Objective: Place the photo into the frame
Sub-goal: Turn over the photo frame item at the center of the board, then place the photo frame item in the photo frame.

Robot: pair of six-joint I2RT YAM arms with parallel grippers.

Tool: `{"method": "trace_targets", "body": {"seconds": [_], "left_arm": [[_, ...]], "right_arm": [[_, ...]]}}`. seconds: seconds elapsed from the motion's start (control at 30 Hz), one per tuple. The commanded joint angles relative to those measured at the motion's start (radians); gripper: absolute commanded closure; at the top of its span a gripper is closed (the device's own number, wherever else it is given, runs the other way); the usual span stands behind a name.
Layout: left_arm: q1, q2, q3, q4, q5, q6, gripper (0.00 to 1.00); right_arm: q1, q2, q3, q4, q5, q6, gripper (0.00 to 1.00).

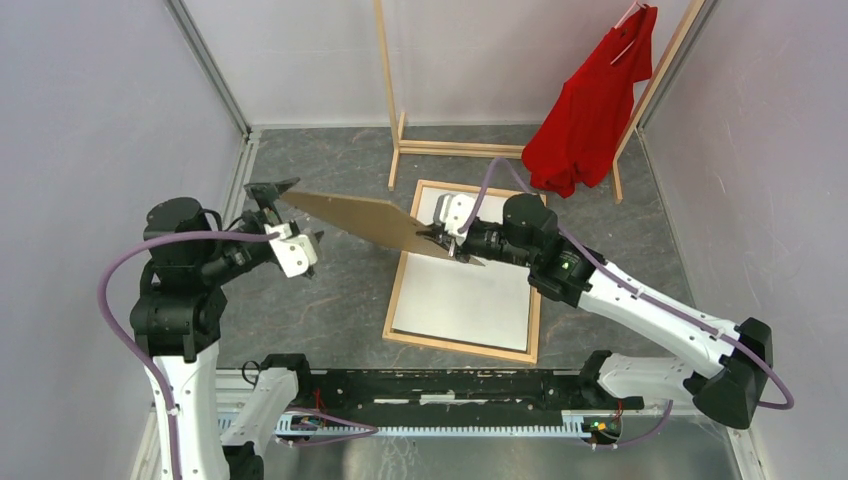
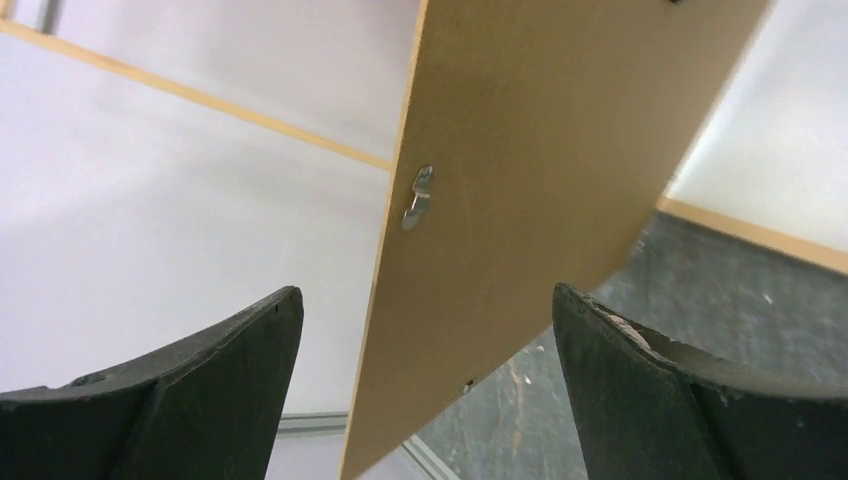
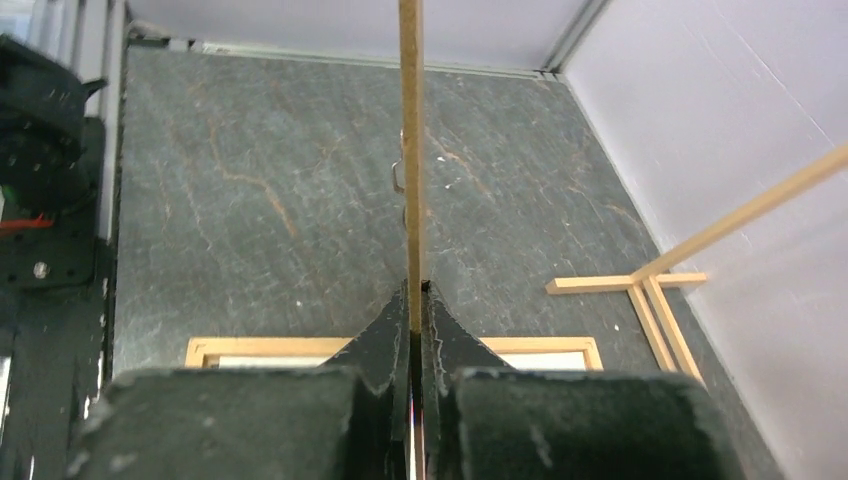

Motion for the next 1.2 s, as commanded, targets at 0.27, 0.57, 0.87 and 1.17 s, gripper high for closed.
{"method": "trace_targets", "body": {"seconds": [0.27,0.57,0.87,1.17], "left_arm": [[-0.002,0.150,0.081,0.352,-0.150,-0.556,0.00],[-0.001,0.255,0.038,0.323,-0.442,-0.515,0.00],[0.019,0.299,-0.157,0.379,-0.609,-0.496,0.00],[0.022,0.320,-0.235,0.386,-0.608,-0.534,0.02]], "right_arm": [[-0.329,0.192,0.209,0.166,-0.186,0.808,1.00],[-0.501,0.072,-0.001,0.404,-0.305,1.051,1.00],[-0.661,-0.028,-0.363,0.929,-0.389,1.593,1.00],[-0.669,0.061,-0.517,1.285,-0.342,1.919,1.00]]}}
